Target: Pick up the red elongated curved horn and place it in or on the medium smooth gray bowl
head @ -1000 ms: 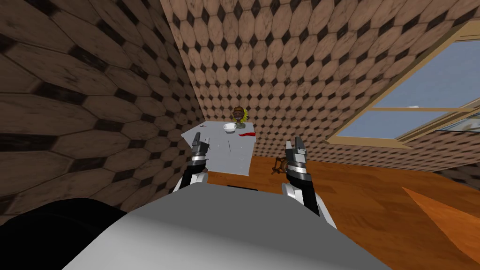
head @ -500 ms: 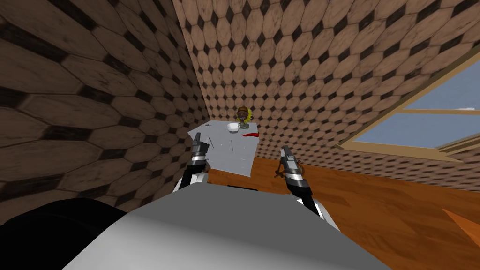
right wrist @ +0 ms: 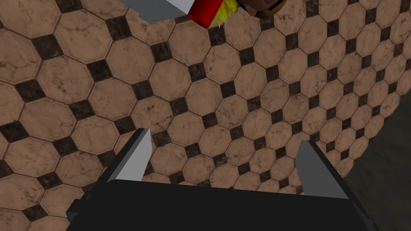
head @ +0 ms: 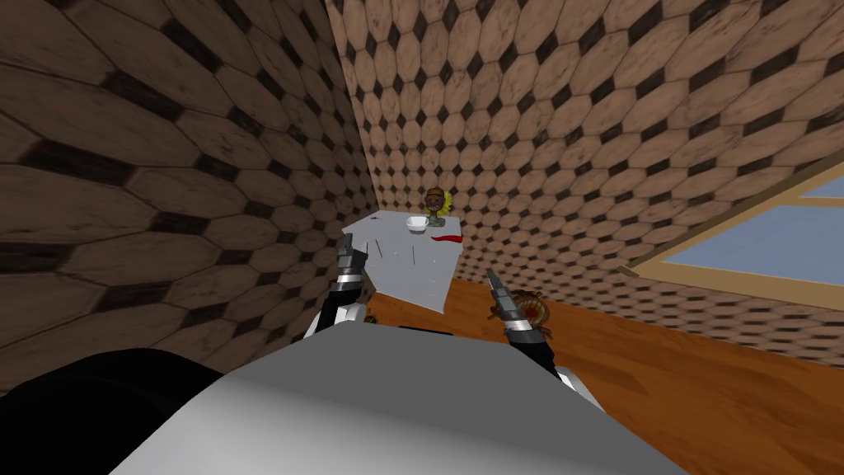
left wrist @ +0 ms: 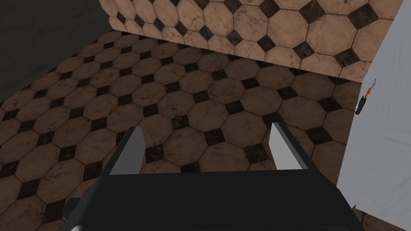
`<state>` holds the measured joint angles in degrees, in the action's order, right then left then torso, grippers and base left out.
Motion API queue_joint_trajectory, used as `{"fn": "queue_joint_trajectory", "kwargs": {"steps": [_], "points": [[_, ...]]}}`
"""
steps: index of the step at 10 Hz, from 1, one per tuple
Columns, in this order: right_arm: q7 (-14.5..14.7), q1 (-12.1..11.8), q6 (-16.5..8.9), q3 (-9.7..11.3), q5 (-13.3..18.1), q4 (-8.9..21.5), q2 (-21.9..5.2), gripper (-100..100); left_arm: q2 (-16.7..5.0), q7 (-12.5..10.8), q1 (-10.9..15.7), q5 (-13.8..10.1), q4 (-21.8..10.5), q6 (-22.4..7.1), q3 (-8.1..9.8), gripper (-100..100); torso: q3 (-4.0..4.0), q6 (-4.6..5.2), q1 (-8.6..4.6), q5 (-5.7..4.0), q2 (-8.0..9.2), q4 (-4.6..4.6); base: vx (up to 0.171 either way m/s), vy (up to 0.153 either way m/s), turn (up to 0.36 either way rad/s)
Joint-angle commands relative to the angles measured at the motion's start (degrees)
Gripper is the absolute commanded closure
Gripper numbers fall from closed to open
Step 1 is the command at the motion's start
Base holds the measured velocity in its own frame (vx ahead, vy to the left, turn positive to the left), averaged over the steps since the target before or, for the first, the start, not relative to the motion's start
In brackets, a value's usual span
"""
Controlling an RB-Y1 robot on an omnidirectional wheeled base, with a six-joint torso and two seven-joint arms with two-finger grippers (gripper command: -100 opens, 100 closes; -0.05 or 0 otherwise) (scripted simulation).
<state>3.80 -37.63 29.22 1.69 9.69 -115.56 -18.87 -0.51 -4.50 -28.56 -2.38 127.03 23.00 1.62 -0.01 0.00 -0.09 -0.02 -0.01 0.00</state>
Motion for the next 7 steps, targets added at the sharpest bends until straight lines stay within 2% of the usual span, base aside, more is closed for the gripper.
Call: {"fn": "queue_joint_trajectory", "kwargs": {"steps": [1,2,3,4,5,6,7], "points": [[0.7,-0.1,0.3,0.8,0.9,2.2,-1.2,-100,0.0,0.0,0.0,0.0,0.0,0.0,0.0,0,0.0,0.0,0.0,0.0,0.0,0.0,0.001,-0.015,0.106],[1.2,-1.8,0.4,1.8,2.2,4.3,-3.7,-100,0.0,0.0,0.0,0.0,0.0,0.0,0.0,0,-0.01,0.01,0.01,-0.01,-0.02,0.0,0.001,-0.011,0.239],[1.2,-1.8,0.4,1.8,2.2,4.5,-4.1,-100,0.0,0.0,0.0,0.0,0.0,0.0,0.0,0,-0.01,-0.01,0.01,0.0,-0.01,0.0,0.0,-0.016,0.108],[1.8,-3.6,0.5,2.8,3.6,7.0,-6.3,-100,0.0,0.0,0.0,0.0,0.0,0.0,0.01,0,0.0,0.03,0.01,0.0,-0.01,0.0,-0.003,-0.013,0.221],[1.8,-3.6,0.5,2.8,3.6,7.0,-7.2,-100,0.0,0.0,0.0,0.0,0.0,0.0,0.0,0,0.0,-0.01,0.0,0.0,0.01,0.0,-0.004,-0.015,0.116],[2.3,-5.4,0.7,3.9,4.9,9.7,-9.3,-100,0.0,0.0,0.0,0.0,0.0,0.0,0.01,0,0.0,0.02,0.01,0.0,0.0,0.01,-0.002,-0.01,0.211],[2.3,-5.4,0.7,3.9,4.9,9.7,-10.4,-100,0.0,0.0,0.0,0.0,0.0,0.0,0.0,0,0.01,0.0,0.03,0.01,0.01,0.01,-0.003,-0.011,0.131]]}}
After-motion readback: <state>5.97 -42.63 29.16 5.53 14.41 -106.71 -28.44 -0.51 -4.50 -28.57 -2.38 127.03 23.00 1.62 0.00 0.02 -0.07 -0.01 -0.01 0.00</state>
